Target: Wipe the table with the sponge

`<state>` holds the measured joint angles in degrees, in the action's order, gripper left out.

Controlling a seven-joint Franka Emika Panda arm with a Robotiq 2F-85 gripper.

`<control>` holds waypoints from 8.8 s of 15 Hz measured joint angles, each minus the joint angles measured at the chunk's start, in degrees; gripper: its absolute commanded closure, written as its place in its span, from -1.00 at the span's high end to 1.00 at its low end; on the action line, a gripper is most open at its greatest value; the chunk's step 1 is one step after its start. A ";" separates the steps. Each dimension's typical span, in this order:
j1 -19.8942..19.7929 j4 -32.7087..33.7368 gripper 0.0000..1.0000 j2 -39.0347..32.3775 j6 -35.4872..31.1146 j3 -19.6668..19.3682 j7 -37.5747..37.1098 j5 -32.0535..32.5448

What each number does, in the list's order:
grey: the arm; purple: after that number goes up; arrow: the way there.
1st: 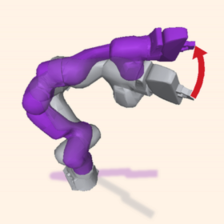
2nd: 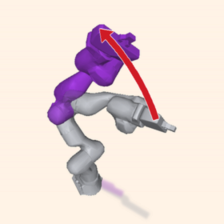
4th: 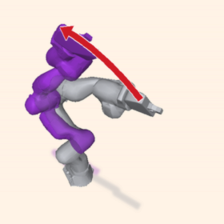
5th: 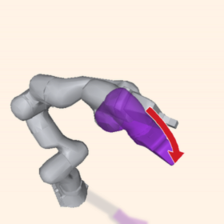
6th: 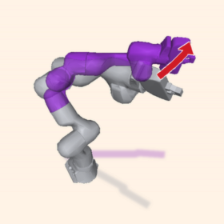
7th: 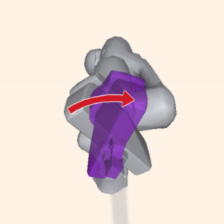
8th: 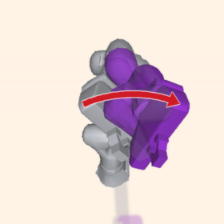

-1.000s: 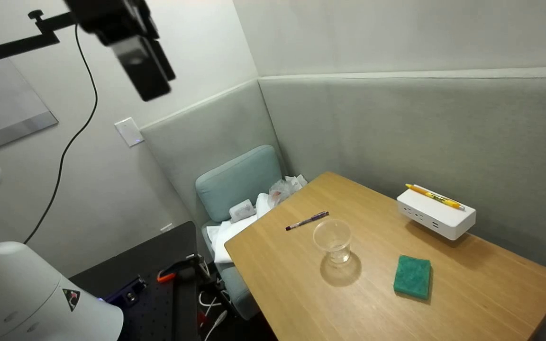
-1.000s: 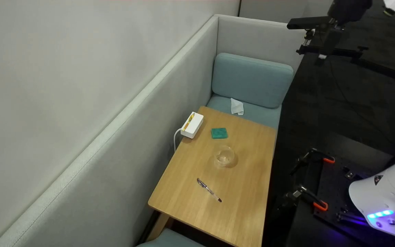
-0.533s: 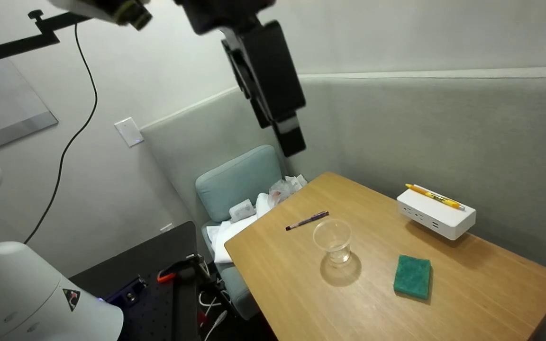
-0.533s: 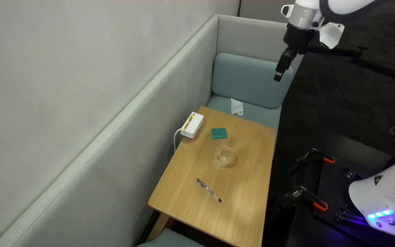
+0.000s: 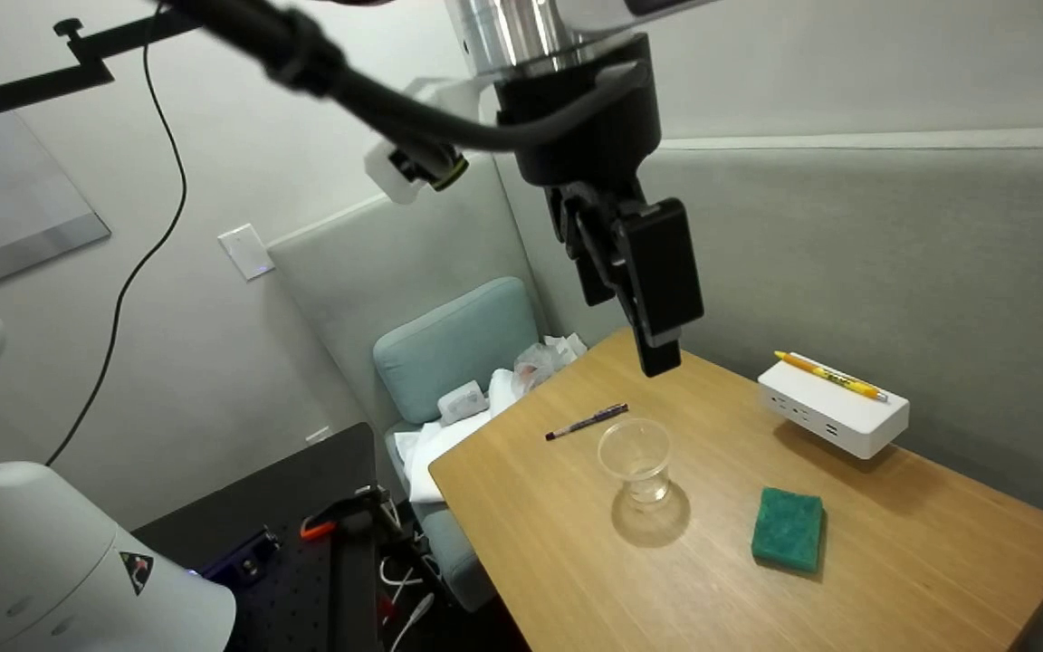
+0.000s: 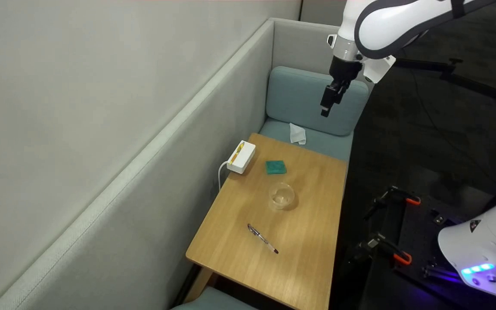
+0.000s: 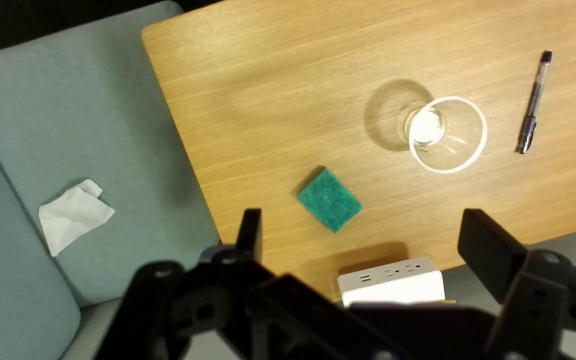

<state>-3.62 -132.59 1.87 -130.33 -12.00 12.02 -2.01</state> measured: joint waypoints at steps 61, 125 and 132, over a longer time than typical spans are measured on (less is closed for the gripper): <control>-4.24 34.48 0.61 -56.56 -15.02 8.63 -14.61 -6.90; -7.77 29.26 -0.96 -56.55 -10.45 12.26 -7.61 -2.70; -8.09 29.34 -0.96 -56.89 -0.91 7.98 -8.46 -2.72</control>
<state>-11.71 -103.26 -55.02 -131.24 -4.02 3.56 -4.73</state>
